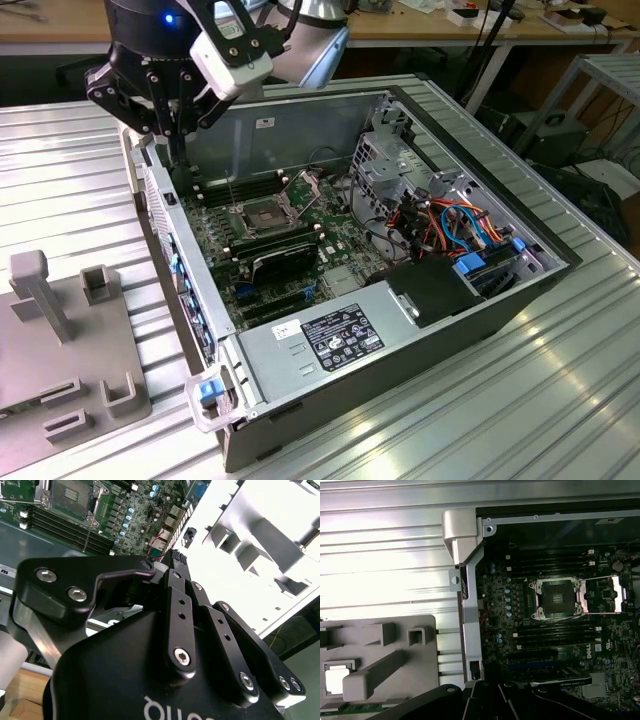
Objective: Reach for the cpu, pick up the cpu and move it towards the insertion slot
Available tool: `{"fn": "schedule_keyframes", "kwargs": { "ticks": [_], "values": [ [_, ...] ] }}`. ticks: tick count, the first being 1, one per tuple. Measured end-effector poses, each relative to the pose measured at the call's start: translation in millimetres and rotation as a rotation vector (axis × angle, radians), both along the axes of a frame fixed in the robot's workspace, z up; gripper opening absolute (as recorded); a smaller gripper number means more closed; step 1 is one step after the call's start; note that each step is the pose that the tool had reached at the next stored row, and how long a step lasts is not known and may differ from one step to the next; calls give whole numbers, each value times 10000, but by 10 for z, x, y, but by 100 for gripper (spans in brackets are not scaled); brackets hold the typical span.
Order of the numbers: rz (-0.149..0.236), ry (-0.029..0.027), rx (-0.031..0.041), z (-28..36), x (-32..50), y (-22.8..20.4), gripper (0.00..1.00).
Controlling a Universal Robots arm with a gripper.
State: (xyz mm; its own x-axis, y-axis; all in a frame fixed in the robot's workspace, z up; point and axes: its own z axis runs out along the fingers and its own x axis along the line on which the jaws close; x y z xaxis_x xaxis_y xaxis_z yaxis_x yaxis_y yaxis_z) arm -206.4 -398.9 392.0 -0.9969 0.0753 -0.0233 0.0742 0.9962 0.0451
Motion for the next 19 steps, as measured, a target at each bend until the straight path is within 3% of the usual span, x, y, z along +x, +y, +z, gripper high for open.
{"fn": "schedule_keyframes", "kwargs": {
  "ticks": [19],
  "values": [
    [1, 0, 0, -3, -91, 0, 11]
  ]
}}
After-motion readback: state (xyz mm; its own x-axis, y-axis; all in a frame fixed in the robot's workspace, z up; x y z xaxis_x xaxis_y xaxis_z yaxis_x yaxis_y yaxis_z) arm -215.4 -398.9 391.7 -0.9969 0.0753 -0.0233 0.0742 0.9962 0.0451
